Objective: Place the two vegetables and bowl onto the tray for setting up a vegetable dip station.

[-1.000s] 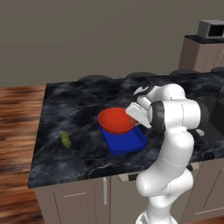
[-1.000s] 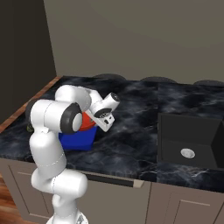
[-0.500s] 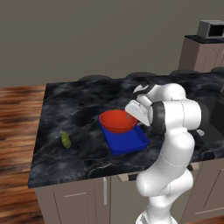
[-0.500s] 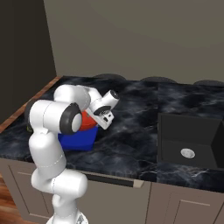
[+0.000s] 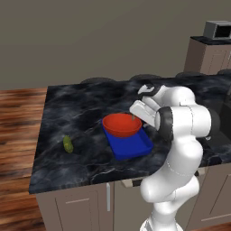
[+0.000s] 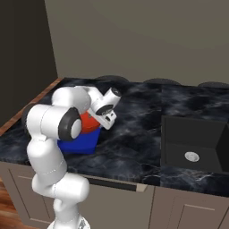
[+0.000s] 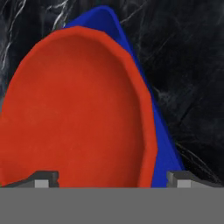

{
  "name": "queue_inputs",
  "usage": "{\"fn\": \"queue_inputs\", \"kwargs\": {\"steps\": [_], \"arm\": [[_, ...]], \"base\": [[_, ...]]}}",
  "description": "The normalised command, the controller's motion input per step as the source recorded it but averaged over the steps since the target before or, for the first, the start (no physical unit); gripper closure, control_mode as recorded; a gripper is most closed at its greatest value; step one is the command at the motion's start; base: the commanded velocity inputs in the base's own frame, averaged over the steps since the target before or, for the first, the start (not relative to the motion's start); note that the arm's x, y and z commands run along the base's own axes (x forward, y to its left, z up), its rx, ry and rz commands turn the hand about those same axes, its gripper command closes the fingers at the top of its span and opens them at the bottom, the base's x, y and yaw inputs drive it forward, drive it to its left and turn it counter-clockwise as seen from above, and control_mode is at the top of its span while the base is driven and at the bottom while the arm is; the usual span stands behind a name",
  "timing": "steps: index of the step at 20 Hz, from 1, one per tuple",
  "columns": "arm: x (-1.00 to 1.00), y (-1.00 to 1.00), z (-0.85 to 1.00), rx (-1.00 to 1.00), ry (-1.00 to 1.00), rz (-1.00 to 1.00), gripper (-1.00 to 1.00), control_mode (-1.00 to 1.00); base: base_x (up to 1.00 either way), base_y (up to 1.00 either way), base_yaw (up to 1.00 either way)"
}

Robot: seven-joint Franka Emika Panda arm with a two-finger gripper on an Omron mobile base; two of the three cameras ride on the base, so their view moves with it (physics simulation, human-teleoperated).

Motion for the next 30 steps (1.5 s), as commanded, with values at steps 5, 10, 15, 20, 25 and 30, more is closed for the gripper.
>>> {"fn": "queue_inputs", "kwargs": {"steps": [5,10,15,20,25,30], "arm": [[-0.18,-0.02,0.21,-0.05,0.0,-0.01,-1.0,-1.0],[-0.35,-0.03,0.18,-0.05,-0.04,-0.01,-1.0,-1.0],[-0.4,0.0,0.19,-0.08,-0.1,0.0,-1.0,-1.0],[-0.43,0.0,0.21,-0.1,-0.14,0.0,-1.0,-1.0],[-0.36,0.0,0.26,-0.13,-0.03,0.0,-1.0,-1.0],[-0.3,-0.08,0.28,-0.12,0.0,0.0,-1.0,-1.0]], "base": [[0.0,0.0,0.0],[0.0,0.0,0.0],[0.0,0.0,0.0],[0.0,0.0,0.0],[0.0,0.0,0.0],[0.0,0.0,0.0]]}}
